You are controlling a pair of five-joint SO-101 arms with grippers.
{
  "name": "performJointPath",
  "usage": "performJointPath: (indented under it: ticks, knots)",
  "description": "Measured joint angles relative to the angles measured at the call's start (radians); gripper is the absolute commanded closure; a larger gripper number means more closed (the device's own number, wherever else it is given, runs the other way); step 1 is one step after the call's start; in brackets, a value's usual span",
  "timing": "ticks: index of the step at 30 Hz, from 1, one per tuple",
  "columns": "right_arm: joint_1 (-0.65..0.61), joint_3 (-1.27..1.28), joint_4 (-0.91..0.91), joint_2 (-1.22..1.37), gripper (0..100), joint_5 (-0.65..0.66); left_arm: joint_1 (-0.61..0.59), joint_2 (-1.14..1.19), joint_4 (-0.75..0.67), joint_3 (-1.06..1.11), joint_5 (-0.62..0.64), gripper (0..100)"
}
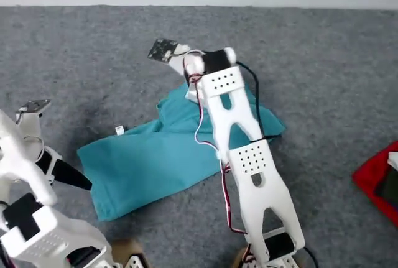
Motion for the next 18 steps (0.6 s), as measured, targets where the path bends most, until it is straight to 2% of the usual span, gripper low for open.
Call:
performJointPath:
  ticks: [6, 11, 13, 16, 18]
  knots:
    - [0.069, -0.032, -0.009, 0.000, 99.1, 0.000, 0.000, 0.000, 0.000, 0.000, 0.000, 60]
    - [0.138, -0.032, -0.104, 0.000, 98.3, 0.000, 0.000, 0.000, 0.000, 0.000, 0.000, 60]
    - [0.153, -0.032, -0.140, 0.000, 94.1, 0.000, 0.000, 0.000, 0.000, 0.000, 0.000, 60]
    - [0.155, -0.032, -0.155, 0.000, 82.5, 0.000, 0.000, 0.000, 0.000, 0.000, 0.000, 60]
    - [0.152, -0.032, -0.155, 0.000, 80.8, 0.000, 0.000, 0.000, 0.000, 0.000, 0.000, 60]
